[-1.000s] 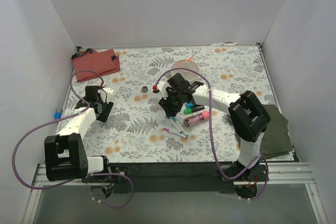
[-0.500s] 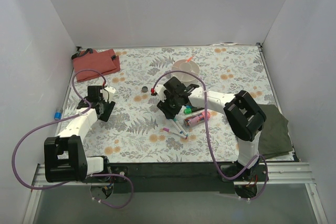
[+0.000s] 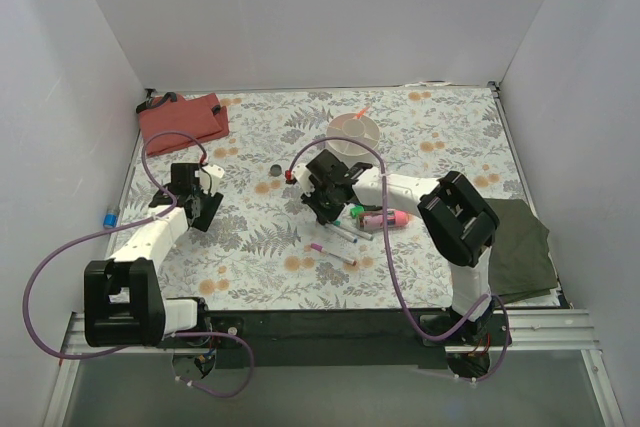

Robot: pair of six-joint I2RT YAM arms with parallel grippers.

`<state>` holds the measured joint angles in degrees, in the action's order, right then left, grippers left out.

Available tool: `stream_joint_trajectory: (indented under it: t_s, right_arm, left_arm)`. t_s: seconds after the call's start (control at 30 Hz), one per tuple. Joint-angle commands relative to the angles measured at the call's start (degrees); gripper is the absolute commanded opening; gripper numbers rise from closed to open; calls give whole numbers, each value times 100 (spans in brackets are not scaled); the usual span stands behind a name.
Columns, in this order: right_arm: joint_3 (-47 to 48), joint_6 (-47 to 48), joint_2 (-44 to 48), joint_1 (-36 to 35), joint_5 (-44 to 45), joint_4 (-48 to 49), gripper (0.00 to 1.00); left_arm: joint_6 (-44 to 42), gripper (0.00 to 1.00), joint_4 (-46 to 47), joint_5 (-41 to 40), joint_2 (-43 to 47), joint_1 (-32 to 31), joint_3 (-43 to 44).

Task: Sort the stationery into containers
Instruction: Pick up the pen from the center of the board.

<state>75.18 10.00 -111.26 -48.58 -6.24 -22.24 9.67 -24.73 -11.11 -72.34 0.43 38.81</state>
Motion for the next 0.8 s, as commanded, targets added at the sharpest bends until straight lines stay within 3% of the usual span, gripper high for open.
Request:
stream_joint_trajectory:
  t_s: [0.0,0.17,0.5,0.7,0.77]
  right_arm:
    - [234,-33,-220,-64,44,-105,1]
    - [532,177,-142,110,-88,-350,1]
    - [3309,924,-177,1262,-1553,-1906,1]
    - [3996,1329,-88,2009,-2047,-1714,1]
    - [3970,1259,-71,2342,-2249,-1188,1]
  left_arm:
    - [-35,61,179,-84,35,-174,66]
    - [-114,61,179,-84,-87,-245,232]
    - [25,61,-5,460,-439,-61,996]
    - [-343,61,-155,900,-483,-51,1147]
    - [-483,61,-155,970,-492,-51,1147]
